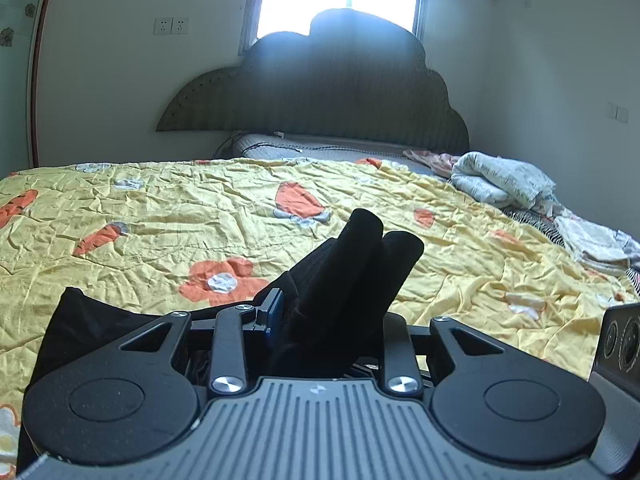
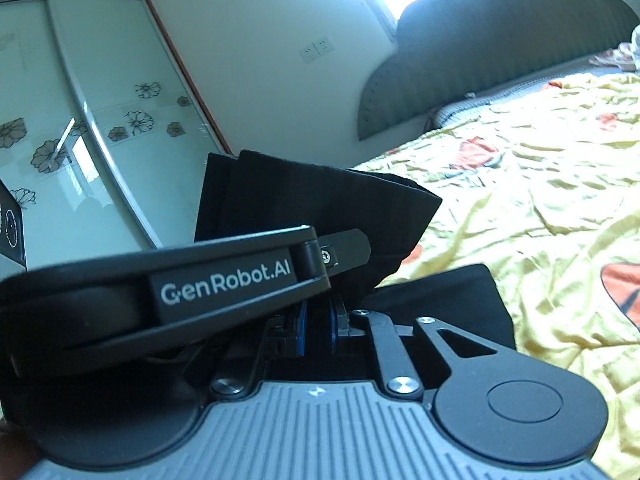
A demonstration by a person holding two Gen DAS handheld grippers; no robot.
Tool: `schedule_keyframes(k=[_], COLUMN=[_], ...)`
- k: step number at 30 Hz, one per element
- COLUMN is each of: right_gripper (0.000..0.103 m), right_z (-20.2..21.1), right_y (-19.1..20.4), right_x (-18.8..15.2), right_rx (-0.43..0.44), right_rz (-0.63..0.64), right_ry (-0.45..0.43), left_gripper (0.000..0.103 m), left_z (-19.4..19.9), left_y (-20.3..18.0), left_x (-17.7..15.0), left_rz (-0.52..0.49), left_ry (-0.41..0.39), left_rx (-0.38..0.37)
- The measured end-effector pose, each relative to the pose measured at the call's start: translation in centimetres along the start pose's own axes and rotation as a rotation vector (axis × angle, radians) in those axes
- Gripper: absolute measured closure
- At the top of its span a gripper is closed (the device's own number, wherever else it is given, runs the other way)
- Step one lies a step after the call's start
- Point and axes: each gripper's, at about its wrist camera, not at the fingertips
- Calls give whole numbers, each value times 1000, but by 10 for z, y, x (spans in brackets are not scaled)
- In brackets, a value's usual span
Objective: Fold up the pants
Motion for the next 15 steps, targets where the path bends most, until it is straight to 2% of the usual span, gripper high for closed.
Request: schedule_keyframes(k=[9, 15], right_gripper=[92, 91], right_z=[-7, -6], right_y=[-17, -25], right_x=[0, -2], right_rx=[29, -3], right_rz=[-48, -68], right_ry=[6, 56], left_gripper=[67, 67], left_z=[-14, -27], left_y=[-3, -4], left_x=[2, -4], left_rz=[25, 51], left_ry=[0, 38], left_rx=[-6, -42])
Point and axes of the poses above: each gripper's, at about its wrist camera, not at the fingertips, and z roughly against the way its jaws point, y to its left, x to its top, and after that the axes turned 12 degrees about y, right-handed
